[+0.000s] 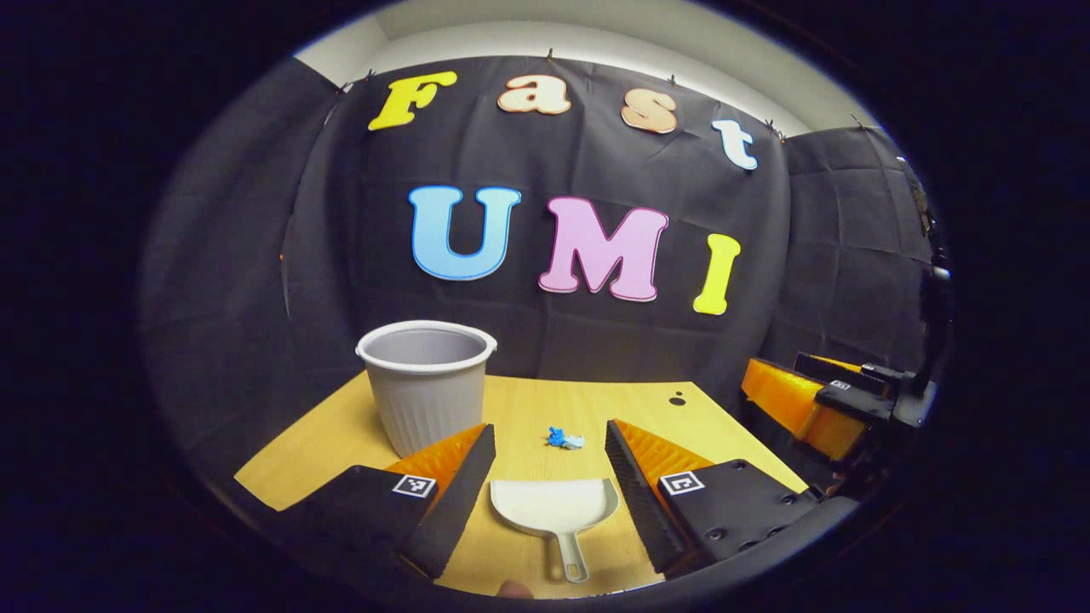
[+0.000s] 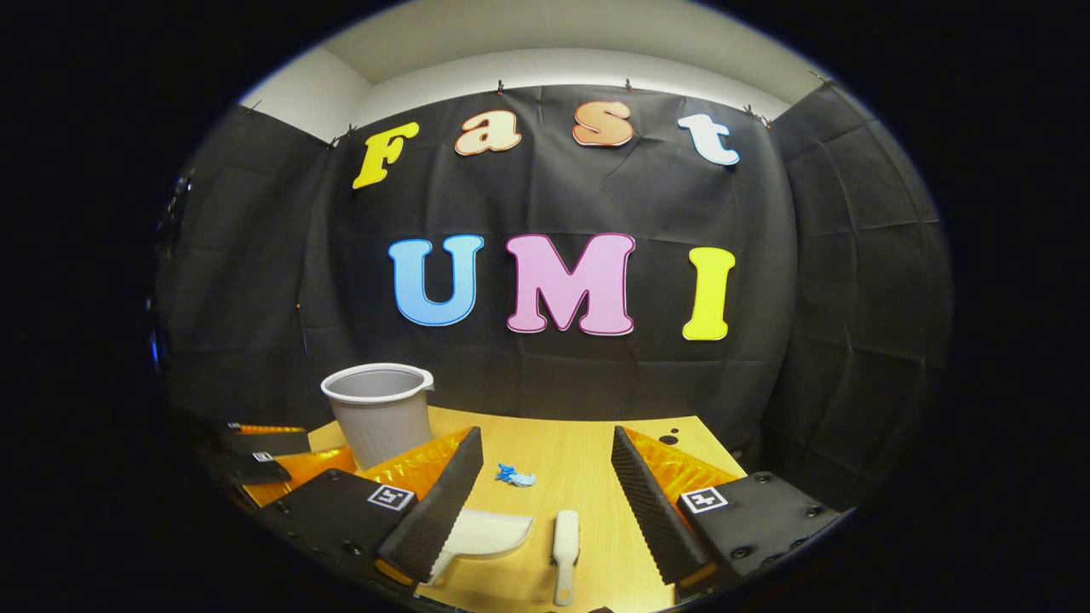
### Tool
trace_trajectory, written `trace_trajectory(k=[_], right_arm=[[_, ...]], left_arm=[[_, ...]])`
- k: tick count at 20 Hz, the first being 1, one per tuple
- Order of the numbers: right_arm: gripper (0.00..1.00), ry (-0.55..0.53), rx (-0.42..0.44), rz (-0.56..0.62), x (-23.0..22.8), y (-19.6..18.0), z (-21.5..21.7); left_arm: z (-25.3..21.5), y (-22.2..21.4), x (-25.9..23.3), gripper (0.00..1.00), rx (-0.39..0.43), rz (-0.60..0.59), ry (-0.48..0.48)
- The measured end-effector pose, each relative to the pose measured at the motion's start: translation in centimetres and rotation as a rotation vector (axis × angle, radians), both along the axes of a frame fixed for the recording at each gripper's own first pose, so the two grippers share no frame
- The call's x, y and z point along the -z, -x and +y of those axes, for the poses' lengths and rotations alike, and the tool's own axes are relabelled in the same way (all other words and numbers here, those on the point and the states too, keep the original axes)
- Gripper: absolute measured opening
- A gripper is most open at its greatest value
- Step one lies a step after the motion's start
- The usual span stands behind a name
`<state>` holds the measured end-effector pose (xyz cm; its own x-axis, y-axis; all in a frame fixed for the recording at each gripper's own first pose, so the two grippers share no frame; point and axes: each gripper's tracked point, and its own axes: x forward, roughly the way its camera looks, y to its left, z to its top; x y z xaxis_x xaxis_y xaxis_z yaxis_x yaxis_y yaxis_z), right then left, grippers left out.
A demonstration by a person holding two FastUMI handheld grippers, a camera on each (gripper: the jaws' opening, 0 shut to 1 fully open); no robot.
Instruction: Pick up the small broom and dustpan from the desktop, sweep the trash into the dustpan with the broom, and then empty the trash into the garbage bin.
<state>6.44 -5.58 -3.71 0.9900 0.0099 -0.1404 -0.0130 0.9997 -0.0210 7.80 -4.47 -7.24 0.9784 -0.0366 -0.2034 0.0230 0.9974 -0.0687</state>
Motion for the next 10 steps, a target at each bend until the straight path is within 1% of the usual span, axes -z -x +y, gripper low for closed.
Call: trace_trajectory(k=[1, 4, 5, 7, 8, 9, 10], right_arm=[[0.97, 0.005, -0.007, 0.011, 0.4, -0.7, -0.7], [0.97, 0.003, -0.033, 0.058, 2.7, -2.1, -2.6], [0.97, -0.002, -0.039, 0.074, 3.4, -2.4, -3.1], [0.97, -0.024, -0.051, 0.104, 4.9, -3.4, -4.4], [0.97, -0.026, -0.060, 0.114, 5.5, -3.7, -4.8], [0.94, 0.013, -0.088, 0.114, 6.2, -4.3, -5.3], [0.98, 0.054, -0.123, 0.110, 6.9, -4.7, -5.7]], left_arm=[[-0.4, -0.7, 2.2, 0.78, -0.001, 0.067, 0.018], [-1.5, -1.3, 8.9, 0.78, -0.014, 0.324, 0.010], [-1.9, -1.8, 11.1, 0.80, -0.022, 0.384, 0.009], [-2.5, -1.9, 13.4, 0.81, -0.030, 0.476, 0.018], [-3.0, -1.8, 15.1, 0.81, -0.041, 0.552, 0.029], [-3.2, -1.9, 16.2, 0.81, -0.050, 0.611, 0.030], [-3.1, -0.8, 17.9, 0.80, -0.076, 0.710, 0.025]])
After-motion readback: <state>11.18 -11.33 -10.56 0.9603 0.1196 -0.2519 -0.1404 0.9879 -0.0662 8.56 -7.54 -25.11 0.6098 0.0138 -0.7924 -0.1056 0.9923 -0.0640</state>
